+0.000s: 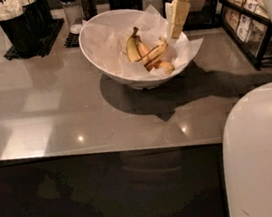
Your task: Pick banana from white bowl
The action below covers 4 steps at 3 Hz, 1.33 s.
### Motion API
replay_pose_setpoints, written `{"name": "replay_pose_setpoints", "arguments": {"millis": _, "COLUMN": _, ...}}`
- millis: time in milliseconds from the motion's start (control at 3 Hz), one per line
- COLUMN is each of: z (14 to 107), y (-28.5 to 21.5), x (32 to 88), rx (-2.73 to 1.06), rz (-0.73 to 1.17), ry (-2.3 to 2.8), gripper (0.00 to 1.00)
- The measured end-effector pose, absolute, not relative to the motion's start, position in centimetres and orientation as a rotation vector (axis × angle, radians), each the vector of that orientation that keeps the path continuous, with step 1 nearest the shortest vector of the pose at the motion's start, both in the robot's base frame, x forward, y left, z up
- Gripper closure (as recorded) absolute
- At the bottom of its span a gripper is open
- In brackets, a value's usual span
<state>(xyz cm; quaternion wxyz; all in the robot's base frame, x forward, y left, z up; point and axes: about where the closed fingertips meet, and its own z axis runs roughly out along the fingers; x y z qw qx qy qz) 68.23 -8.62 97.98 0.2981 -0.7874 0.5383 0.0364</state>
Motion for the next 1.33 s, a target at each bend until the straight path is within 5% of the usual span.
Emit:
{"name": "replay_pose_setpoints", "arguments": {"millis": 1000, "z": 90.5, "y": -5.4, "x": 68.4, "rx": -2.149, "rz": 0.332, "ry": 1.478, "gripper": 0.06}}
{"name": "replay_pose_setpoints", "arguments": {"millis": 1333, "z": 89.1, "y": -4.8, "x": 68.1, "rx": -2.168, "rz": 0.378, "ry": 1.487, "gripper": 0.24}}
